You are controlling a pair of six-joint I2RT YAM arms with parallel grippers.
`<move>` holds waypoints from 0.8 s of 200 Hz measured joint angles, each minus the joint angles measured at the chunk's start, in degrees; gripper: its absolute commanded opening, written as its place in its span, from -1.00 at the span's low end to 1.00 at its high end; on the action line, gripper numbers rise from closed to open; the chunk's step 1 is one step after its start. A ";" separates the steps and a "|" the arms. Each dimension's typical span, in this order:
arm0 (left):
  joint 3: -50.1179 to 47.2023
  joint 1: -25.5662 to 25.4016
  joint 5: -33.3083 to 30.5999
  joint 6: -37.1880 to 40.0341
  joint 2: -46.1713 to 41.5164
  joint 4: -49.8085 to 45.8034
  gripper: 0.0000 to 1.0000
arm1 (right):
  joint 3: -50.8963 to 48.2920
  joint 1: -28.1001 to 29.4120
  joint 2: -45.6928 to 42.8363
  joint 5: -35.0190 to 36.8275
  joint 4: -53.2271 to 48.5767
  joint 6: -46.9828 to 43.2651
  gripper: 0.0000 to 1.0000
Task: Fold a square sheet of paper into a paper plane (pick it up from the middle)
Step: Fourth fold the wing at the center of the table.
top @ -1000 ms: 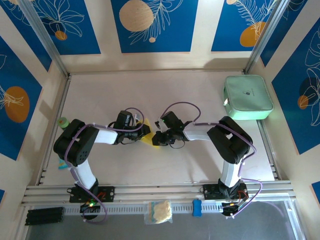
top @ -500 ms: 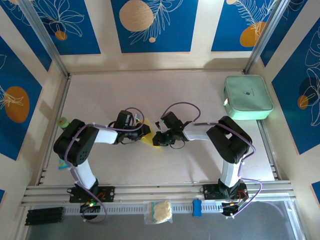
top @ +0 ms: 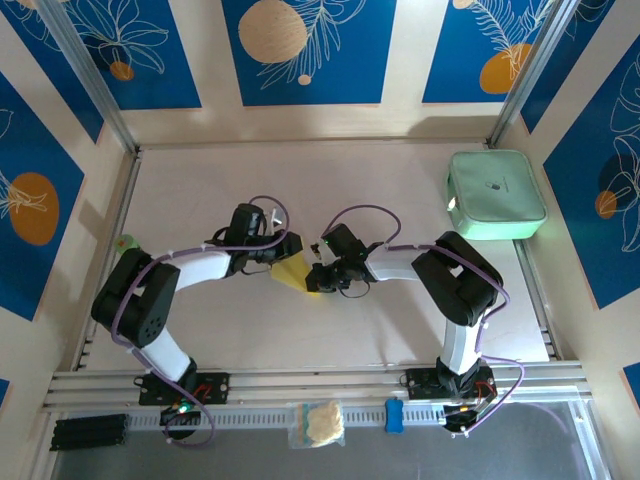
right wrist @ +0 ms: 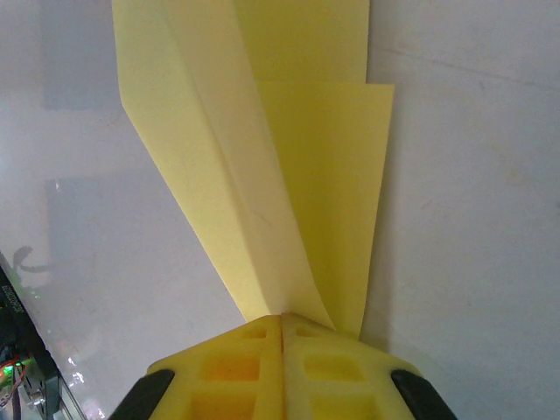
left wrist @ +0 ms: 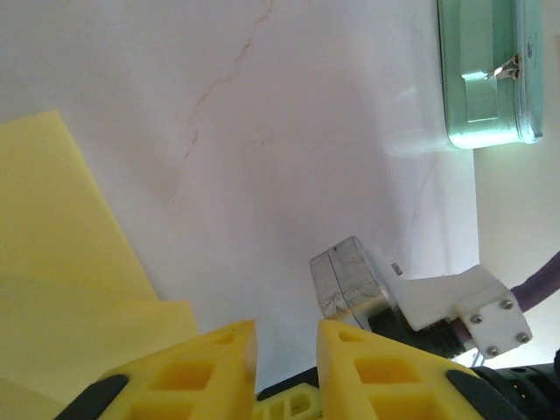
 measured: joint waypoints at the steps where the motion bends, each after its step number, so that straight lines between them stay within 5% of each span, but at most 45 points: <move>1: 0.00 0.00 0.00 0.07 0.00 -0.04 -0.53 | 0.00 0.00 0.00 0.00 -0.02 0.00 -0.86; 160: -7.43 0.94 0.96 -0.15 2.97 10.25 -0.64 | 1.40 -0.22 0.46 0.11 -2.43 0.02 -0.88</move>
